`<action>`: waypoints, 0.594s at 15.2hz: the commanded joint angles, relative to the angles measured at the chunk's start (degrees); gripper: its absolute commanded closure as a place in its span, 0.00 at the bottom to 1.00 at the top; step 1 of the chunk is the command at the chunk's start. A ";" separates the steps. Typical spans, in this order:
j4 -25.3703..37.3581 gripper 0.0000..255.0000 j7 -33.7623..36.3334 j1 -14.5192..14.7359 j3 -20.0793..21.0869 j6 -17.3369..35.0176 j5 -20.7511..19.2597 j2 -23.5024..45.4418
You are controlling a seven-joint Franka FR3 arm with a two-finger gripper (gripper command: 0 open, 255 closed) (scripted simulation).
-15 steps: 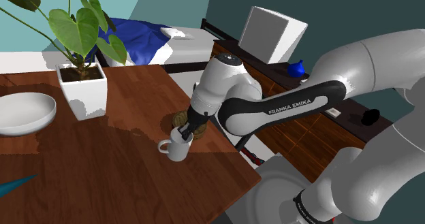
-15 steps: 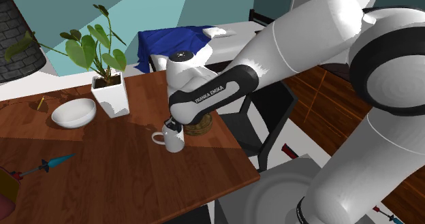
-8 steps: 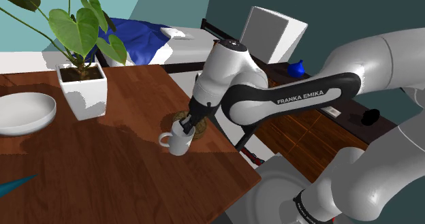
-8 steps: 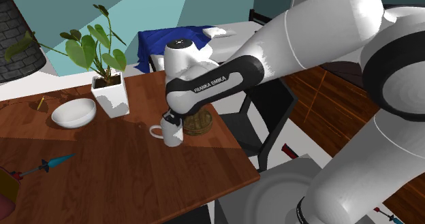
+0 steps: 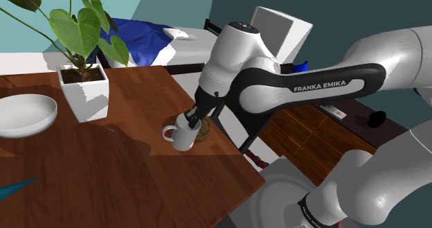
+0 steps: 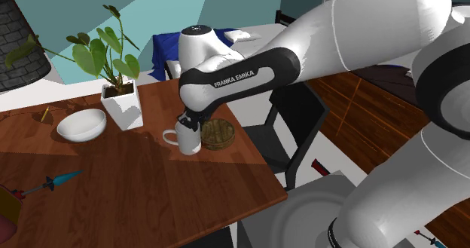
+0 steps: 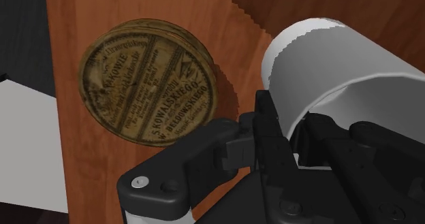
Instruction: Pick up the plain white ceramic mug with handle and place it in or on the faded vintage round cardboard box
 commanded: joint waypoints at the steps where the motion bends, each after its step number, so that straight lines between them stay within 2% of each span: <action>1: 1.36 1.00 -0.24 -0.02 -0.14 -1.84 0.20 -0.49; 9: 8.11 1.00 -9.13 -4.04 -5.33 -4.82 -0.24 3.48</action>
